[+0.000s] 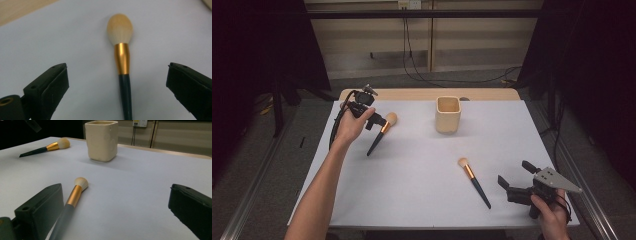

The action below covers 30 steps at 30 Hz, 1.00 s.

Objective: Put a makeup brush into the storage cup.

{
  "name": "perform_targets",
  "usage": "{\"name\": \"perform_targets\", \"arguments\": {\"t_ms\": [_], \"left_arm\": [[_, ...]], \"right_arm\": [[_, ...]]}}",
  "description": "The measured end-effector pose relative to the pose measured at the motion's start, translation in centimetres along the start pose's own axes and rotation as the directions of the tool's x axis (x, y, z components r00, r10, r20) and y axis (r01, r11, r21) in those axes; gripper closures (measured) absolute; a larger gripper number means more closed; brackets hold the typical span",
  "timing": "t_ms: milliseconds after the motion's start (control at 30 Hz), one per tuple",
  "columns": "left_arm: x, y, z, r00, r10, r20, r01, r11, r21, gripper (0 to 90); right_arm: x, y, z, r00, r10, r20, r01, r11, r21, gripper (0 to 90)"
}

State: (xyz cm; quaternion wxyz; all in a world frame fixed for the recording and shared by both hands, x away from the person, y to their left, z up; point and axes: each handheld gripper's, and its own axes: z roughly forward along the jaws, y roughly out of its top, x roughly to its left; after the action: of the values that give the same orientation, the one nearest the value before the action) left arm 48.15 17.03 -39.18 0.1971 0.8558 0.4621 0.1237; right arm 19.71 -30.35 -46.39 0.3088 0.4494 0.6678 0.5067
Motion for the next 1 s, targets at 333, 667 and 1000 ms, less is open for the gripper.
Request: {"name": "perform_targets", "arguments": {"t_ms": [333,667,1000], "left_arm": [[-0.9,0.1,2.0,0.9991,0.037,0.022,-0.041,0.9798,0.196,7.0],[-1.7,0.6,3.7,0.9978,0.037,0.056,-0.053,0.9516,0.303,5.4],[-0.9,0.3,4.0,0.998,0.008,0.063,-0.027,0.9535,0.3,5.2]], "right_arm": [[0.0,0.0,0.0,1.0,-0.007,-0.004,0.007,1.0,0.005,0.0],[0.0,0.0,0.0,1.0,-0.006,-0.007,0.006,1.0,0.003,0.0],[0.0,0.0,0.0,0.9999,-0.008,-0.007,0.008,1.0,0.005,0.0]]}}
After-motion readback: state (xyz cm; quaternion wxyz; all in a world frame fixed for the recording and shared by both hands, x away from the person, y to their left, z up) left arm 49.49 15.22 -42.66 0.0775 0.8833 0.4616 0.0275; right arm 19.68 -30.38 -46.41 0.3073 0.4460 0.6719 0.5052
